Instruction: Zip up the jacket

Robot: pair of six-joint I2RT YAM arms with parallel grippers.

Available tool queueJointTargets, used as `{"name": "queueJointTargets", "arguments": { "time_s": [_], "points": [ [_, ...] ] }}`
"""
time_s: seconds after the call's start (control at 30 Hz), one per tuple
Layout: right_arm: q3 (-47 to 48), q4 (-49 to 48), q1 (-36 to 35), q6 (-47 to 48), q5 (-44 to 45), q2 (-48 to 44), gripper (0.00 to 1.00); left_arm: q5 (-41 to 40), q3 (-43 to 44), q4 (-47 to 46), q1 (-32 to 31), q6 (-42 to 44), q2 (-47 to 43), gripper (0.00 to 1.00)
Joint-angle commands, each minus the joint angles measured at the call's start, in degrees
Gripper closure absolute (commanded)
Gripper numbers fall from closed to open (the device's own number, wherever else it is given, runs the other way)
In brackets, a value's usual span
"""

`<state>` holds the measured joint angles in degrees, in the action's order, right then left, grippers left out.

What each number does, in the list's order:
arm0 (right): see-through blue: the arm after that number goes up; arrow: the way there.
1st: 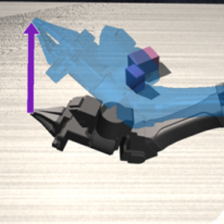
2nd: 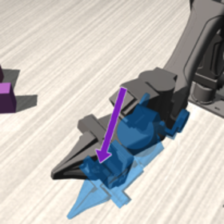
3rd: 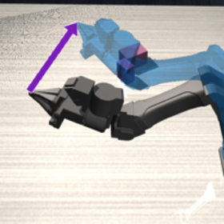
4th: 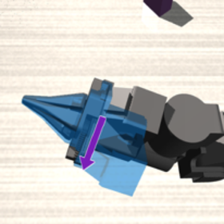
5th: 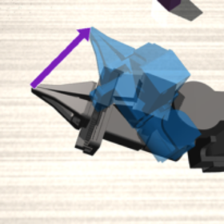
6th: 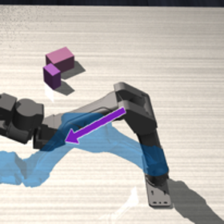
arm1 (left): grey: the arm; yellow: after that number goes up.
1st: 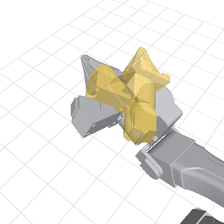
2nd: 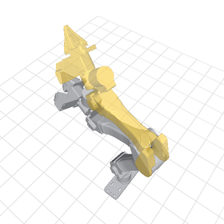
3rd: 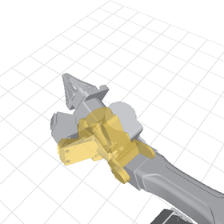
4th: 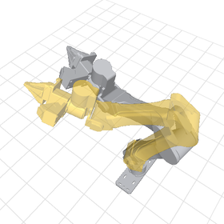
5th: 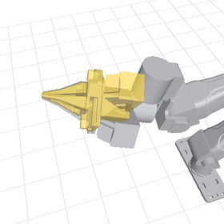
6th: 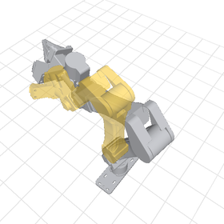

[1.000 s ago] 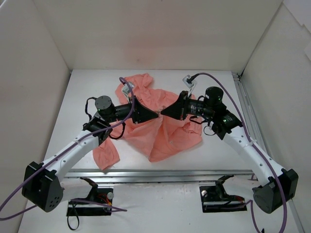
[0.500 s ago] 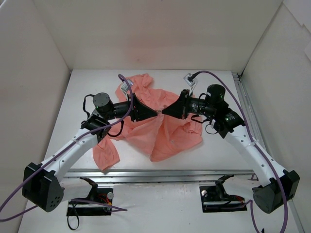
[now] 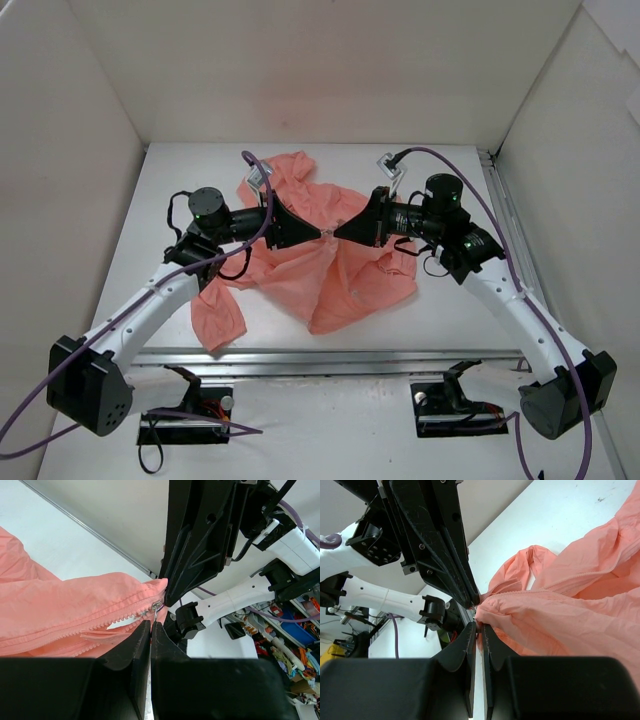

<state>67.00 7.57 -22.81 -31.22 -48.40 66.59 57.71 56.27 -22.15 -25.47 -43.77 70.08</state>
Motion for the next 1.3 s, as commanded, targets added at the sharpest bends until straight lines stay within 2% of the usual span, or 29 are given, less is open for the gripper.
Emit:
{"name": "queueJointTargets", "arguments": {
  "time_s": [0.0,0.63,0.8,0.83,0.93,0.97,1.0,1.17,1.27],
  "points": [
    [4.19,-2.74,1.89,-0.15,-3.28,-1.64,1.0,-0.76,1.74,1.06,3.24,3.51,0.4,1.0],
    [7.18,-2.48,3.65,-2.88,-6.0,-1.99,1.0,-5.24,-2.92,-0.87,3.24,5.45,1.46,1.0],
    [7.18,-2.65,3.73,-2.97,-6.35,-1.46,1.0,-4.54,-3.45,-5.88,3.24,-0.17,1.37,1.0],
    [7.09,-2.56,3.65,-2.97,-6.35,-1.46,1.0,-4.8,-3.54,-7.97,3.24,-1.22,0.33,0.97],
    [6.91,-2.56,3.74,-3.4,-6.7,-0.76,1.0,-6.21,-4.15,-11.85,3.24,-4.39,-2.31,0.78],
    [6.91,-2.65,3.74,-3.75,-6.62,-0.67,1.0,-6.47,-3.72,-12.21,3.24,-4.66,-2.76,0.68],
    [6.65,-2.56,3.65,-3.84,-6.62,-0.58,1.0,-6.3,-3.45,-12.39,3.24,-5.01,-3.2,0.63],
    [6.74,-2.56,3.65,-4.37,-6.88,-0.06,1.0,-4.54,-3.44,-16.16,1.92,-7.2,-3.55,0.53],
    [6.39,-2.56,3.82,-4.55,-6.88,0.12,1.0,-3.32,-3.97,-18.8,0.61,-8.96,-3.03,0.52]
  ]
}}
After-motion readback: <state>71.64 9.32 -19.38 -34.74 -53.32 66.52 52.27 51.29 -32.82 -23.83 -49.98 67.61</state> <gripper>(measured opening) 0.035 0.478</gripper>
